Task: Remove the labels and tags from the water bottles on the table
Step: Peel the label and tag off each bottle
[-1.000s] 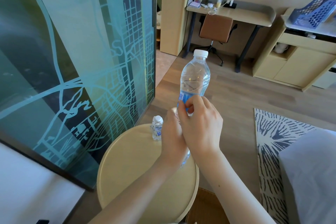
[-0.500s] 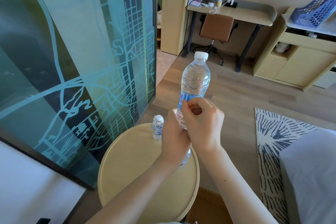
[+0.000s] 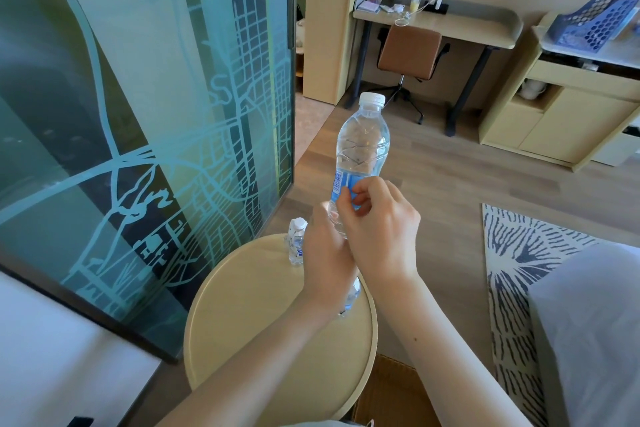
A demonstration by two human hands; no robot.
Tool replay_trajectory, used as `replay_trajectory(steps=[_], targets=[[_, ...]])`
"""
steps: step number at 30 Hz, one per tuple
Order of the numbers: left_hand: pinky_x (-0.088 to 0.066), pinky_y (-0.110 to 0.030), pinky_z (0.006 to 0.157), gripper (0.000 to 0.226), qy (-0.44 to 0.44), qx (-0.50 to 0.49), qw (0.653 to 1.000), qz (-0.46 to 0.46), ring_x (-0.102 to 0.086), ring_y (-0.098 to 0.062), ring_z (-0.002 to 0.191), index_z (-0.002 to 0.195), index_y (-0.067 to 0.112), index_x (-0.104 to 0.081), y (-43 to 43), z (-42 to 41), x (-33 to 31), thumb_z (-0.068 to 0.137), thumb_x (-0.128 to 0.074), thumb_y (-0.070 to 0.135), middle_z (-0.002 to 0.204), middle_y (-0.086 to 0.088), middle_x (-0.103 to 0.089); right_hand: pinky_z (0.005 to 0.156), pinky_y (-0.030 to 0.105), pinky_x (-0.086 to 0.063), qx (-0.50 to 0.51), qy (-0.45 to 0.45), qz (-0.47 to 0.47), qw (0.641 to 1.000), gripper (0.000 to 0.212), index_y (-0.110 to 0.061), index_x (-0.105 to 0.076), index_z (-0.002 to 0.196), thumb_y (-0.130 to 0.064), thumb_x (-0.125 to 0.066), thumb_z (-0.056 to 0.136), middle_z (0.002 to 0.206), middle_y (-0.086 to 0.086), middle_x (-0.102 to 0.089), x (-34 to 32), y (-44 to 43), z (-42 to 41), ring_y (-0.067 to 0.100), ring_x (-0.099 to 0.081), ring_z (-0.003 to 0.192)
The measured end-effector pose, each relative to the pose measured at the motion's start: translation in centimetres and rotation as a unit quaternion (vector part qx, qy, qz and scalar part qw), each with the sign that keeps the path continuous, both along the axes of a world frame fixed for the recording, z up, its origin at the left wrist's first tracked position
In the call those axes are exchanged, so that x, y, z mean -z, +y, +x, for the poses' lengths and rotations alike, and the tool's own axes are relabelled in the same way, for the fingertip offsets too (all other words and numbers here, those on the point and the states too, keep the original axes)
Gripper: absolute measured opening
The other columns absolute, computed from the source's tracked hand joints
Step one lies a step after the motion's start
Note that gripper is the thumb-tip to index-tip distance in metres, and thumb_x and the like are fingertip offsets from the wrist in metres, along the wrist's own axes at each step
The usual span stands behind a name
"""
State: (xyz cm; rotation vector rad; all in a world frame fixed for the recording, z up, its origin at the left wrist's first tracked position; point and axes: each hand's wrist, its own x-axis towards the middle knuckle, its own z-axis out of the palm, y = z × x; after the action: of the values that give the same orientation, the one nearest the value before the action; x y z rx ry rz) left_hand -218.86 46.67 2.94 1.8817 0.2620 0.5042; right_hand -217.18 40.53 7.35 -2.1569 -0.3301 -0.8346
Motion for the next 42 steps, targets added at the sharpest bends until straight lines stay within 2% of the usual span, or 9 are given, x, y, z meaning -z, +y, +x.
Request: replay_trajectory(steps=[4, 11, 16, 26, 29, 32, 35, 39, 42], targets=[[-0.039, -0.012, 0.062, 0.026, 0.006, -0.016, 1.0, -0.001, -0.059, -0.004, 0.081, 0.1, 0.013, -0.055, 0.0, -0.3, -0.2, 0.082, -0.073, 0.018, 0.086, 0.007, -0.063, 0.055, 0.033, -0.053, 0.005, 0.01, -0.001, 1.0, 0.011, -0.002, -0.069, 0.072, -0.002, -0.079, 0.078, 0.065, 0.006, -0.067, -0.1, 0.2, 0.1, 0.026, -0.062, 0.057], [-0.042, -0.013, 0.061, 0.035, 0.03, -0.007, 0.999, -0.031, -0.06, -0.003, 0.08, 0.091, 0.028, -0.048, -0.2, -0.7, -0.2, 0.074, -0.074, 0.012, 0.083, 0.01, -0.064, 0.064, 0.027, -0.054, -0.011, 0.131, 0.079, 0.988, 0.012, -0.018, -0.07, 0.065, -0.011, -0.076, 0.072, 0.055, -0.012, -0.063, -0.6, -0.3, 0.7, 0.011, -0.062, 0.062], [-0.045, -0.016, 0.062, 0.034, 0.024, 0.001, 0.999, -0.049, -0.062, -0.007, 0.083, 0.1, 0.016, -0.054, -0.3, -0.7, -0.1, 0.072, -0.074, 0.011, 0.087, 0.008, -0.065, 0.06, 0.015, -0.047, -0.024, 0.157, 0.092, 0.983, 0.019, -0.027, -0.066, 0.062, -0.013, -0.075, 0.072, 0.068, -0.023, -0.065, -0.7, -0.6, 0.9, 0.006, -0.062, 0.068], [-0.042, -0.011, 0.062, 0.039, 0.037, 0.0, 0.998, -0.049, -0.061, -0.001, 0.084, 0.104, 0.019, -0.056, -0.6, -0.5, 0.0, 0.07, -0.075, 0.016, 0.088, 0.014, -0.063, 0.054, 0.005, -0.041, -0.051, 0.144, 0.14, 0.978, 0.032, -0.033, -0.061, 0.055, -0.007, -0.076, 0.067, 0.062, -0.017, -0.065, -0.8, -1.1, 1.3, -0.002, -0.054, 0.05], [-0.041, -0.008, 0.062, 0.037, 0.041, -0.003, 0.998, -0.053, -0.06, 0.004, 0.085, 0.099, 0.024, -0.055, -0.6, -0.4, 0.0, 0.069, -0.077, 0.02, 0.085, 0.016, -0.062, 0.054, 0.005, -0.041, -0.06, 0.152, 0.158, 0.974, 0.032, -0.031, -0.063, 0.055, -0.005, -0.077, 0.066, 0.052, -0.021, -0.061, -0.9, -1.2, 1.3, -0.004, -0.054, 0.048], [-0.041, -0.006, 0.063, 0.038, 0.034, -0.009, 0.998, -0.053, -0.058, 0.011, 0.085, 0.091, 0.032, -0.049, -0.7, -0.4, 0.0, 0.069, -0.079, 0.021, 0.082, 0.017, -0.06, 0.054, 0.006, -0.042, -0.067, 0.169, 0.175, 0.968, 0.026, -0.026, -0.066, 0.056, -0.003, -0.077, 0.065, 0.054, -0.014, -0.064, -0.8, -1.4, 1.4, -0.002, -0.054, 0.048], [-0.042, -0.008, 0.063, 0.037, 0.03, -0.001, 0.998, -0.055, -0.061, 0.004, 0.086, 0.099, 0.022, -0.057, -0.6, -0.4, 0.2, 0.07, -0.08, 0.026, 0.086, 0.014, -0.065, 0.054, 0.01, -0.046, -0.08, 0.184, 0.189, 0.961, 0.02, -0.022, -0.069, 0.058, -0.004, -0.075, 0.065, 0.056, -0.007, -0.067, -0.9, -1.6, 1.5, 0.003, -0.057, 0.049], [-0.045, -0.011, 0.066, 0.037, 0.02, 0.005, 0.998, -0.06, -0.063, 0.003, 0.087, 0.101, 0.023, -0.06, -0.3, -0.4, 0.1, 0.071, -0.082, 0.029, 0.09, 0.013, -0.067, 0.055, 0.014, -0.049, -0.097, 0.191, 0.197, 0.957, 0.02, -0.022, -0.07, 0.058, -0.004, -0.074, 0.065, 0.056, -0.002, -0.067, -0.9, -2.0, 1.4, 0.013, -0.062, 0.05], [-0.054, -0.026, 0.074, 0.037, 0.027, 0.026, 0.996, -0.078, -0.066, -0.003, 0.088, 0.103, 0.02, -0.063, -0.2, -0.5, 0.0, 0.074, -0.083, 0.03, 0.092, 0.008, -0.07, 0.054, 0.018, -0.05, -0.117, 0.206, 0.216, 0.947, 0.019, -0.021, -0.07, 0.058, -0.004, -0.071, 0.065, 0.054, 0.001, -0.066, -1.0, -2.4, 1.3, 0.012, -0.061, 0.052]])
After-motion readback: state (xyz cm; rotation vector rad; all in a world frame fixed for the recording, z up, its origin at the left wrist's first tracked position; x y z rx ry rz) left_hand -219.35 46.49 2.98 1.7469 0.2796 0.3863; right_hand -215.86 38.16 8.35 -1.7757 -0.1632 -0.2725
